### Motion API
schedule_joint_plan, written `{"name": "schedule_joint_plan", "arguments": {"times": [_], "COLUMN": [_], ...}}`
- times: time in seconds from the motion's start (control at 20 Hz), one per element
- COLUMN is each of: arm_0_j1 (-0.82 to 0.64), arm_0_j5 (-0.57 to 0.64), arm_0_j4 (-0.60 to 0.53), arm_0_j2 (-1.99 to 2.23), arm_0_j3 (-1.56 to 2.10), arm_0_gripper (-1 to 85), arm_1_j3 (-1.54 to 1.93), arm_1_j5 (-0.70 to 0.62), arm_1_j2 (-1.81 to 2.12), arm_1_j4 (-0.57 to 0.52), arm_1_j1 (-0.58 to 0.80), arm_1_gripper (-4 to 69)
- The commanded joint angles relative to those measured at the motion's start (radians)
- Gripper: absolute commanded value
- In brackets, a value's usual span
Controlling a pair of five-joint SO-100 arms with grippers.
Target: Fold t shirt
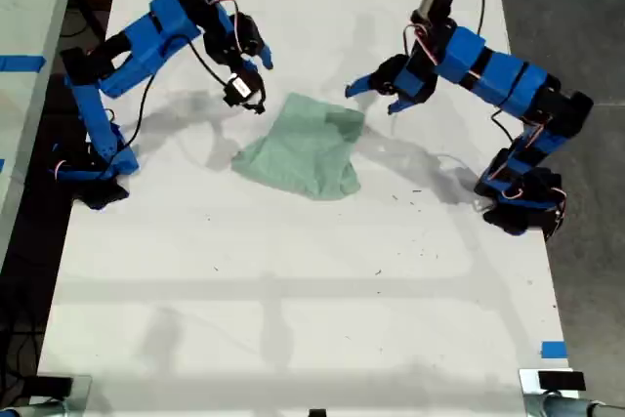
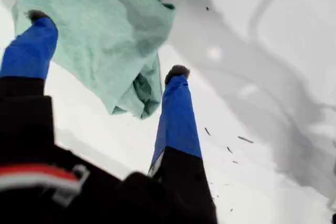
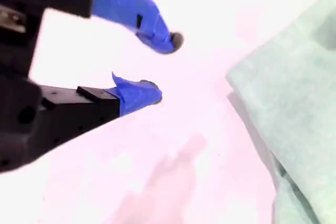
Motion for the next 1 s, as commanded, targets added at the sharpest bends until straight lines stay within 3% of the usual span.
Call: {"name": "schedule_joint_plan", "arguments": {"times": [0.0, 0.15, 0.35, 0.45, 0.55, 0.7, 0.8, 0.95], "arm_0_j1": [-0.008, 0.08, 0.29, 0.511, 0.726, 0.816, 0.819, 0.824], "arm_0_j5": [0.005, -0.066, -0.249, -0.468, -0.618, -0.638, -0.621, -0.512], "arm_0_j4": [0.018, 0.014, -0.06, -0.118, -0.281, -0.508, -0.499, -0.497], "arm_0_j2": [0.394, 0.759, 1.35, 1.686, 1.983, 2.039, 2.052, 2.049], "arm_0_j3": [0.055, 0.339, 0.893, 1.206, 1.611, 1.985, 2.082, 2.117], "arm_0_gripper": [0.0, 0.0, 0.0, 0.0, 0.0, -0.1, -0.1, -0.1], "arm_1_j3": [0.153, 0.419, 0.868, 1.103, 1.299, 1.476, 1.577, 1.6], "arm_1_j5": [0.058, 0.181, 0.368, 0.403, 0.419, 0.376, 0.4, 0.327], "arm_1_j2": [0.388, 0.825, 1.305, 1.477, 1.618, 1.689, 1.69, 1.689], "arm_1_j4": [0.04, 0.032, -0.123, -0.207, -0.252, -0.267, -0.227, -0.209], "arm_1_j1": [0.017, -0.124, -0.456, -0.566, -0.644, -0.733, -0.738, -0.758], "arm_1_gripper": [0.0, 0.1, 0.1, 0.1, 0.1, 0.1, 0.1, 1.4]}}
